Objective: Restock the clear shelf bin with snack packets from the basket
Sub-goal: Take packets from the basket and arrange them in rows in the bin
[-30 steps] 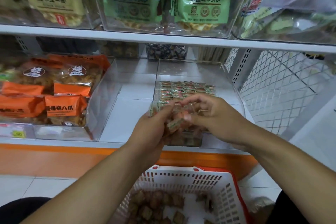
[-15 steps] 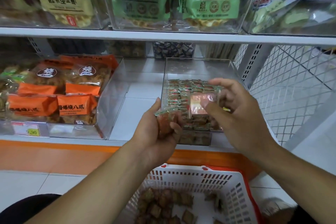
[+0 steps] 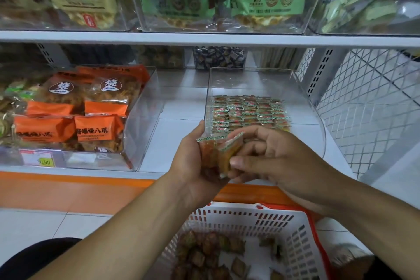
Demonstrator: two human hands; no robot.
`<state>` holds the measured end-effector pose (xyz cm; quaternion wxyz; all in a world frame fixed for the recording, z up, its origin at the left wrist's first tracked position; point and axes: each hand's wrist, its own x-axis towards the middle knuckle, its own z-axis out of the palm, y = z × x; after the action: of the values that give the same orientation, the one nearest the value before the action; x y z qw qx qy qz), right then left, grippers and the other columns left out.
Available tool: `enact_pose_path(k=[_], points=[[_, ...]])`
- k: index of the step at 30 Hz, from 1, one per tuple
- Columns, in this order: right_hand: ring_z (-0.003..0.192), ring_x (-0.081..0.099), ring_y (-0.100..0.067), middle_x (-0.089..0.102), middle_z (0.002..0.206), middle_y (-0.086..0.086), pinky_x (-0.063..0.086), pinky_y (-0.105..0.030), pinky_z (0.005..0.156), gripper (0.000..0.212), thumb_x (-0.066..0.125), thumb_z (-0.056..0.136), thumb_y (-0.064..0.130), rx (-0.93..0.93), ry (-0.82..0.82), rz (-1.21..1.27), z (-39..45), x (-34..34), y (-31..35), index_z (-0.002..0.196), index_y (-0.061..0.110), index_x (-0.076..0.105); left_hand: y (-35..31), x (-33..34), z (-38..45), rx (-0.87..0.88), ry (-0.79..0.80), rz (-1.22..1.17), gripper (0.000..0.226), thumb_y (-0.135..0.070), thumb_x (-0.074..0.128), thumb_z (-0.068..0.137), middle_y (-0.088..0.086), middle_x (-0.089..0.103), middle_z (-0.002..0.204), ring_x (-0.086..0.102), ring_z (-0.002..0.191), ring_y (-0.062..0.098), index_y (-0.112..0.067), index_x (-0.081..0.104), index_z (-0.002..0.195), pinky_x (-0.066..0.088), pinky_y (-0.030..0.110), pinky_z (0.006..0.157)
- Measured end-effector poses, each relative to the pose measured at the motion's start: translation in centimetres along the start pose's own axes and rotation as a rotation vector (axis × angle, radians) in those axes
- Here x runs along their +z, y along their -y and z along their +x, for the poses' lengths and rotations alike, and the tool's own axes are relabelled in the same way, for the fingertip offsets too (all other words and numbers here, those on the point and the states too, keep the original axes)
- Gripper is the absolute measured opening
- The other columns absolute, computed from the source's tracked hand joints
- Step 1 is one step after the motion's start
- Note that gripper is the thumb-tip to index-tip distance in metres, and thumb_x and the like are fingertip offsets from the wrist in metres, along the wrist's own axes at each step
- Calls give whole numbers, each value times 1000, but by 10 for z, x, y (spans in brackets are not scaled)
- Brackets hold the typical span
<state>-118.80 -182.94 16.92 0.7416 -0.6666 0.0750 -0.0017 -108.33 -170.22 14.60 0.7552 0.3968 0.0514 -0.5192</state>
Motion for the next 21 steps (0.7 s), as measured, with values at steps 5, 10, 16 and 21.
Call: enact_pose_path(k=[5, 10, 16, 21], points=[[61, 52, -11, 55, 67, -1, 46, -27, 54, 33, 86, 66, 39, -118, -246, -468, 3, -5, -5, 89, 22, 70, 4, 1, 2, -43, -51, -19, 65, -56, 51, 96, 12, 74, 77, 66, 51, 20, -2, 81, 77, 50, 21, 45], [86, 71, -21, 75, 108, -15, 52, -24, 56, 55, 82, 69, 35, 136, -80, 161, 1, -6, 1, 115, 7, 72, 13, 3, 4, 239, -128, 192, 58, -58, 51, 99, 12, 73, 74, 69, 57, 20, -6, 77, 91, 51, 21, 46], [118, 65, -38, 70, 122, -19, 61, -41, 86, 39, 71, 85, 25, 261, -86, 359, -2, 7, -4, 120, 6, 71, 19, 5, 7, 838, -404, 582, 34, -53, 60, 93, -10, 72, 76, 73, 73, 16, -20, 58, 96, 58, 36, 59], [103, 72, -40, 71, 114, -28, 62, -47, 84, 37, 63, 94, 10, 232, -221, 444, 3, 10, -9, 126, -8, 59, 22, 7, 5, 845, -350, 532, 31, -47, 56, 100, -12, 75, 78, 74, 70, 8, -16, 60, 102, 56, 22, 55]])
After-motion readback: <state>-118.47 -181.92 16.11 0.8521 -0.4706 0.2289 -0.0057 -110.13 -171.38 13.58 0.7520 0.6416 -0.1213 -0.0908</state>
